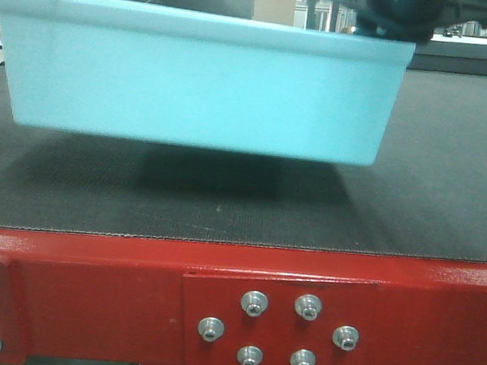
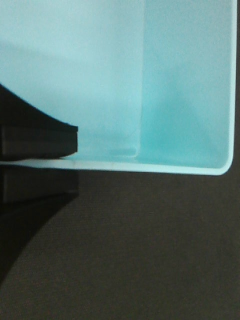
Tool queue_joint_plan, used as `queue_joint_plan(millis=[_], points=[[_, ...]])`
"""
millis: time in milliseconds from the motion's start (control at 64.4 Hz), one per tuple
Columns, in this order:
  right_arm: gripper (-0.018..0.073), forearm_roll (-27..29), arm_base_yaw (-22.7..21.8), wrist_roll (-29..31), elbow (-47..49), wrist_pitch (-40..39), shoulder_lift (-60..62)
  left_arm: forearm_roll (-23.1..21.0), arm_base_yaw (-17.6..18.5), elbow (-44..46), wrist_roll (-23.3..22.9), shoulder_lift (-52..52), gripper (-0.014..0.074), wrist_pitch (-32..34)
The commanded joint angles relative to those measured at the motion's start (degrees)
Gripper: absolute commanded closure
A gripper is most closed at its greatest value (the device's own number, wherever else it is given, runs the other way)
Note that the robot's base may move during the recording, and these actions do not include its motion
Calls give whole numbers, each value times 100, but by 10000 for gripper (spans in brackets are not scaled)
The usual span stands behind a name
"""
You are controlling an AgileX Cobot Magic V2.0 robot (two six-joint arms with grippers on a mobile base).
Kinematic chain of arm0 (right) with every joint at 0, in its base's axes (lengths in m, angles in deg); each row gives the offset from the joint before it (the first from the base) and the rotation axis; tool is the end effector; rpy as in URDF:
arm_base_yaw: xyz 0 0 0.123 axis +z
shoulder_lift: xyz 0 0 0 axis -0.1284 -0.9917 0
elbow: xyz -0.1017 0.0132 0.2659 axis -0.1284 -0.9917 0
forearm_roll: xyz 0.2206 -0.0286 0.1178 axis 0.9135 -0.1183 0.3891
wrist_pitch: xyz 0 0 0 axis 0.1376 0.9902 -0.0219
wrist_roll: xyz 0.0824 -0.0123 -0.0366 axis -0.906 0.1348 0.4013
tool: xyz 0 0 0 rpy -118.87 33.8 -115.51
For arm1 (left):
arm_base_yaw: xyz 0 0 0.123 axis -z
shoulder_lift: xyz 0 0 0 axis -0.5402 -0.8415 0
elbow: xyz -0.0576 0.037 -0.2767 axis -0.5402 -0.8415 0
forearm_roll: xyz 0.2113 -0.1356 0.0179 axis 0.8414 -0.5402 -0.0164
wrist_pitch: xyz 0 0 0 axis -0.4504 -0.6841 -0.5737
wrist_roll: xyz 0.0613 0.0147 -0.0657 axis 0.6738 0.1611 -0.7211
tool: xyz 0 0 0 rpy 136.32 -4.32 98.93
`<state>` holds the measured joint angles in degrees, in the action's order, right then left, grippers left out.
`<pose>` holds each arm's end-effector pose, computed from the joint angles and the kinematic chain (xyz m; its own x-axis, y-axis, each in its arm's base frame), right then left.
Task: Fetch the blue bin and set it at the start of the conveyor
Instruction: 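Lower the teal bin onto the belt with both grippers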
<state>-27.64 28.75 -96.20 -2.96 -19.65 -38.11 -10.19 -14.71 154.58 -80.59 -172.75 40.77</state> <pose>0.3745 0.1250 0.2786 -0.6568 0.0782 -0.7500 0.0067 0.9952 0.0978 0.3358 -0.0954 0.2903 -0.6074 -0.1022 -0.7878 0.0244 0.9888 -0.1471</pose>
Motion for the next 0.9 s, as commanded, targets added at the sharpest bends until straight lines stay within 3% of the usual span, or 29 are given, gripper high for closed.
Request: queue_joint_plan(millis=[0, 280, 342, 404, 513, 590, 653, 730, 886], points=[[713, 28, 34, 41, 26, -402, -73, 21, 58, -14, -24, -29, 707, 851], [712, 28, 34, 41, 26, -392, -100, 113, 49, 0, -24, -437, 707, 1015], [658, 28, 34, 41, 26, -392, -100, 113, 49, 0, -24, -437, 688, 1016], [525, 28, 34, 41, 26, -392, -100, 141, 45, 0, -24, -437, 617, 1016], [297, 28, 34, 41, 26, -324, -100, 141, 45, 0, -24, -437, 356, 1016], [260, -11, 34, 41, 37, -214, -100, 150, 16, 12, -24, -437, 142, 1016], [260, -90, 34, 41, 49, 5, -73, 134, -38, 34, -24, -437, 38, 991], [260, -100, -5, 41, 49, 200, 0, 134, -124, 141, -24, -437, 6, 738], [260, -297, -27, 41, 49, 257, 200, 134, -293, 451, -24, -437, 50, 97]])
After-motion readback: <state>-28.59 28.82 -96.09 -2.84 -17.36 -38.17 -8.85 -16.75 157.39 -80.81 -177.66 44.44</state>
